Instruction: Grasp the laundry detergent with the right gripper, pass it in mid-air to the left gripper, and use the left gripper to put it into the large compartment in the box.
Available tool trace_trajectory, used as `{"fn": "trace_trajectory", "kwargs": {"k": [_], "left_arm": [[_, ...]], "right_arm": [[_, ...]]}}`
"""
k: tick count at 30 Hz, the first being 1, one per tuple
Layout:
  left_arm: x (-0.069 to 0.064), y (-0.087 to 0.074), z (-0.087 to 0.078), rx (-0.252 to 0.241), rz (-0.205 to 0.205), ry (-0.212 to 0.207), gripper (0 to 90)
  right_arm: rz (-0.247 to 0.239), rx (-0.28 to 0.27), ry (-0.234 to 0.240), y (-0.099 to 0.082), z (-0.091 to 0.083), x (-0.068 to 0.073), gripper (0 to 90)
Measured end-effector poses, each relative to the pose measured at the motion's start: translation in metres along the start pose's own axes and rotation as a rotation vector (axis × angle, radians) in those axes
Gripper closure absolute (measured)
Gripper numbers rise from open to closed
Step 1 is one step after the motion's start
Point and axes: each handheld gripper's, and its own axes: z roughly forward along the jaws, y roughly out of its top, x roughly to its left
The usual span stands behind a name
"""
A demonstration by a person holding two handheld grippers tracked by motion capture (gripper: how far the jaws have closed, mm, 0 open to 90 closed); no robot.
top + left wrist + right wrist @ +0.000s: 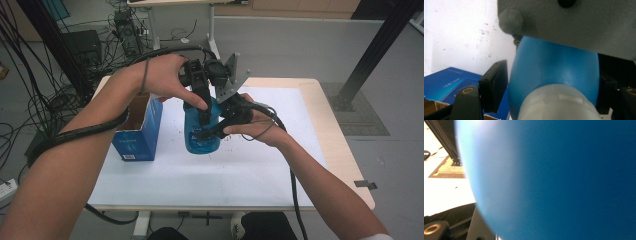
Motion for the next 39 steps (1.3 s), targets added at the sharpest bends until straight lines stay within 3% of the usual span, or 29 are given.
{"fn": "trace_trajectory", "kwargs": {"k": [4, 39], "left_arm": [[-0.0014, 0.0001, -0.0006, -0.006, 0.006, 0.002, 35.6], [-0.0051, 0.0014, 0.0035, 0.030, 0.009, 0.005, 36.5]], "right_arm": [[0.007, 0.003, -0.002, -0.0009, -0.0002, -0.0007, 43.5], [-0.001, 0.004, 0.007, -0.0033, 0.0037, 0.0011, 43.3]]}}
